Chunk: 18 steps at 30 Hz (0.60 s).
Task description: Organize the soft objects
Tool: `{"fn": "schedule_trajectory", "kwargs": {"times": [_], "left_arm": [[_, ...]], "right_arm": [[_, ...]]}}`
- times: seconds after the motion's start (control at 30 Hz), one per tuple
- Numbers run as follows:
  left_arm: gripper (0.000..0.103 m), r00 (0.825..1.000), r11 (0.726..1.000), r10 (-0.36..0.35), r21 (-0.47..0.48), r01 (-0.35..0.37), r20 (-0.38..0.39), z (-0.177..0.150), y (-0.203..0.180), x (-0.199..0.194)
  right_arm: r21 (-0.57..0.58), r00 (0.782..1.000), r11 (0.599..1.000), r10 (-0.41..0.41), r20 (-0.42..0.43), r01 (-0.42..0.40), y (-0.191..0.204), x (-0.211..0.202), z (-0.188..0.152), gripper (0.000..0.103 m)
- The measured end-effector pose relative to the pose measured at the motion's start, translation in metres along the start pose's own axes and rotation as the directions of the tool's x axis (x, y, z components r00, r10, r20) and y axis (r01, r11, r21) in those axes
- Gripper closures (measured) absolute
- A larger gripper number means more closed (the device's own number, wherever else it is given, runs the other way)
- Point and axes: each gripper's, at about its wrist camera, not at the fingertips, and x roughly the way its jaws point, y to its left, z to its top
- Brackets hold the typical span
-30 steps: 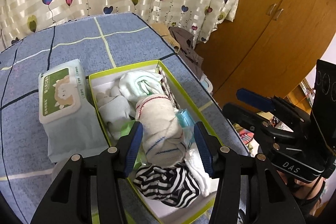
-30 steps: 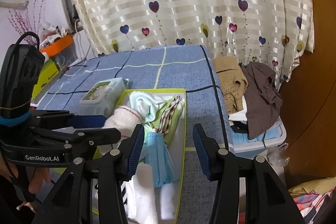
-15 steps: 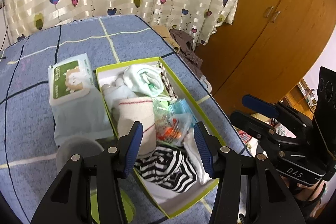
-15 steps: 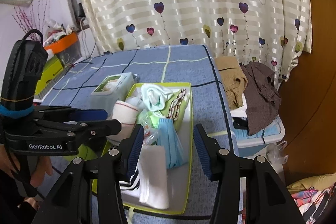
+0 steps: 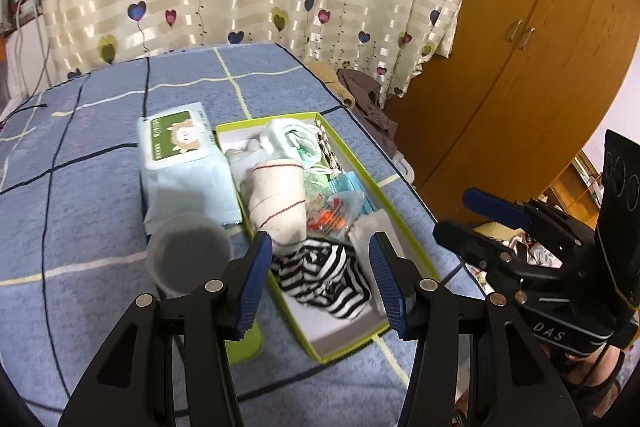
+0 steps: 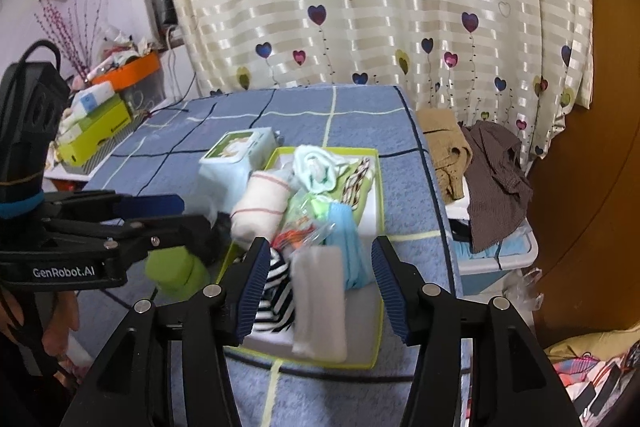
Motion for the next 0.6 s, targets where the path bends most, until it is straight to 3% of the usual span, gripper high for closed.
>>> {"fn": "schedule_trajectory", "kwargs": {"times": [0.27,0.6], "left_arm": [[0.051,0.998,0.998,0.065,-0.004,-0.065,0.014,-0.025,-0.001,-0.023],[0.051,0.997,0.997,0.072,-0.031,-0.072,0.016,-0.039,0.007,-0.035]], "right_arm": [[-0.027,0.999,1.0,0.001,-0.034,-0.002,0.027,-0.011,-0.019,0.049],[-0.062,0.998,0.998,-0.005,-0.065,0.001,0.05,-0.013,-0.027,0.049]]}}
